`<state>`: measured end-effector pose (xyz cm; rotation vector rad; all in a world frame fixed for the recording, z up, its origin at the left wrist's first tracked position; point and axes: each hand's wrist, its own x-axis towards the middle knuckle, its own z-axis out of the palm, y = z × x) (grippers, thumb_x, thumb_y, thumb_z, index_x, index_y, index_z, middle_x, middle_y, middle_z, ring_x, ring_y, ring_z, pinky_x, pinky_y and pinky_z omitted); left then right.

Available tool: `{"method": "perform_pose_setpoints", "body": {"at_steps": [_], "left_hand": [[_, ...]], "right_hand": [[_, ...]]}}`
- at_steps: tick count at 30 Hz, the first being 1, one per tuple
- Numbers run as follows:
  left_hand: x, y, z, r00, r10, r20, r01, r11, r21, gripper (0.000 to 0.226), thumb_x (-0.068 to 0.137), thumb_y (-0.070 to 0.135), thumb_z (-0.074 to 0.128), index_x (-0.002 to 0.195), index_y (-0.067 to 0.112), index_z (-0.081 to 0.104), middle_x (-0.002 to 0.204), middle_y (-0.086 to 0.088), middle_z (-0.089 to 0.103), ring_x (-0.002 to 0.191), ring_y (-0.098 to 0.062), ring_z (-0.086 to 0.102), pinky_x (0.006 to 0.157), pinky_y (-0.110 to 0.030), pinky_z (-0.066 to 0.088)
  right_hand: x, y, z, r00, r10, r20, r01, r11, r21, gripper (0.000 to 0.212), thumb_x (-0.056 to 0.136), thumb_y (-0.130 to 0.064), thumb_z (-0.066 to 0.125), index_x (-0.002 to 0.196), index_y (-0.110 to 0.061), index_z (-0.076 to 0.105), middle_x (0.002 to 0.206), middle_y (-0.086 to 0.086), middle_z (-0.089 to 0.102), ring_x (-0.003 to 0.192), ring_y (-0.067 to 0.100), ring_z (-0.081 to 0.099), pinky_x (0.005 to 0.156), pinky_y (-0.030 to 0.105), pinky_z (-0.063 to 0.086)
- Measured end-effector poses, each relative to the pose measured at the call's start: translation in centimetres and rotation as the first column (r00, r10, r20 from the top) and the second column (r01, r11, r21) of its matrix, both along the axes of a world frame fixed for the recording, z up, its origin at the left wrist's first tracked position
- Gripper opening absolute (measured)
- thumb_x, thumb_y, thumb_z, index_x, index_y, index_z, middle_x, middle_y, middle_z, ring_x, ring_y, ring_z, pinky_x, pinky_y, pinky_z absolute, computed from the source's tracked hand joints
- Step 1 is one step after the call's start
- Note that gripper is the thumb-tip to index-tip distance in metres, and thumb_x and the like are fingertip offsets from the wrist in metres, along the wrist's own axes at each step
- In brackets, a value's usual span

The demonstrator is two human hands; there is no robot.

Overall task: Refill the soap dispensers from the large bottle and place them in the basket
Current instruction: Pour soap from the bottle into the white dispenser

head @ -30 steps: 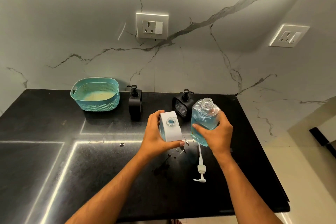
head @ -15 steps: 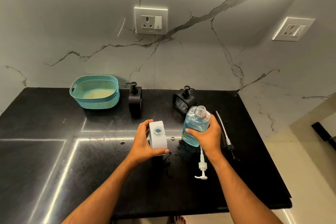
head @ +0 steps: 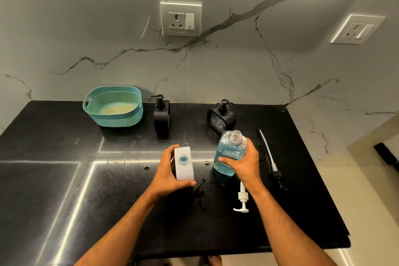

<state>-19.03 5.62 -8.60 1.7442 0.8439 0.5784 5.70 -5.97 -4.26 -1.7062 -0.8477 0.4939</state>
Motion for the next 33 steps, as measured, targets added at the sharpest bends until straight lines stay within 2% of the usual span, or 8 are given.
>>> {"method": "perform_pose_setpoints", "body": {"at_steps": [3,7,9,15,19,25,29,33], "left_hand": [[-0.2,0.0,-0.2,1.000,-0.016,0.004,0.016,1.000,-0.020,0.124,0.054,0.040,0.103,0.154,0.038,0.030,0.154,0.010,0.044,0.141,-0.008,0.047,0.110,-0.025,0.049],[-0.4,-0.4,0.1,1.000,-0.026,0.017,0.027,0.996,-0.080,0.133,0.055,0.040,0.101,0.161,0.034,0.022,0.159,0.013,0.038,0.140,0.005,0.044,0.101,-0.010,0.046],[-0.4,-0.6,0.2,0.999,-0.030,0.010,0.031,0.994,-0.103,0.135,0.055,0.041,0.101,0.163,0.034,0.019,0.161,0.013,0.036,0.143,0.002,0.042,0.100,-0.009,0.046],[-0.8,-0.9,0.6,0.999,-0.034,0.009,0.035,0.997,-0.063,0.140,0.056,0.050,0.098,0.165,0.031,0.014,0.166,0.021,0.026,0.154,-0.004,0.030,0.124,-0.032,0.033],[-1.1,-1.5,2.3,0.997,0.072,-0.005,-0.071,0.990,0.121,0.133,0.059,0.062,0.091,0.165,0.027,0.019,0.169,0.013,0.024,0.156,-0.007,0.025,0.129,-0.043,0.025],[0.8,-3.1,8.5,0.965,0.169,0.200,-0.234,0.901,0.365,0.102,0.079,0.043,0.085,0.159,0.011,0.032,0.160,-0.001,0.039,0.151,-0.020,0.038,0.126,-0.037,0.030],[4.8,-4.0,10.5,0.969,0.056,0.241,-0.138,0.931,0.337,0.093,0.083,0.025,0.087,0.158,0.008,0.034,0.160,-0.001,0.041,0.151,-0.020,0.039,0.125,-0.035,0.033],[8.5,-4.3,9.2,0.987,-0.040,0.158,0.005,0.977,0.213,0.091,0.085,0.011,0.085,0.159,0.019,0.033,0.160,0.008,0.040,0.152,-0.007,0.036,0.126,-0.031,0.032]], "right_hand": [[0.5,-0.2,-0.1,0.999,0.032,-0.019,-0.032,0.999,0.007,0.081,0.055,-0.007,0.101,0.123,-0.021,0.060,0.116,-0.003,0.070,0.110,0.013,0.069,0.094,0.034,0.059],[0.9,-0.5,-0.1,0.996,0.079,-0.038,-0.078,0.997,0.021,0.091,0.050,-0.010,0.102,0.127,-0.022,0.056,0.120,-0.003,0.068,0.116,0.016,0.066,0.098,0.031,0.055],[1.0,-0.6,-0.1,0.994,0.098,-0.043,-0.097,0.995,0.022,0.093,0.050,-0.010,0.103,0.129,-0.021,0.055,0.122,-0.003,0.068,0.117,0.016,0.065,0.100,0.031,0.055],[1.2,-0.9,-0.1,0.990,0.137,-0.041,-0.137,0.991,0.011,0.096,0.052,-0.011,0.102,0.133,-0.022,0.052,0.125,-0.002,0.066,0.121,0.018,0.064,0.103,0.042,0.055],[1.2,-1.2,0.3,0.987,0.158,-0.040,-0.158,0.987,0.015,0.096,0.057,-0.004,0.099,0.137,-0.024,0.049,0.129,-0.005,0.063,0.124,0.017,0.062,0.104,0.042,0.054],[2.0,-2.2,0.5,0.986,0.161,-0.043,-0.160,0.987,0.028,0.099,0.058,-0.008,0.099,0.141,-0.024,0.047,0.139,-0.002,0.060,0.134,0.020,0.056,0.113,0.050,0.046],[2.5,-3.1,0.8,0.990,0.135,-0.046,-0.134,0.991,0.019,0.092,0.063,-0.009,0.098,0.140,-0.025,0.051,0.137,-0.004,0.062,0.131,0.015,0.058,0.114,0.046,0.046],[2.6,-3.6,1.1,0.992,0.124,-0.038,-0.124,0.992,-0.001,0.076,0.072,-0.014,0.094,0.136,-0.027,0.057,0.135,-0.002,0.065,0.128,0.019,0.062,0.109,0.049,0.050]]}}
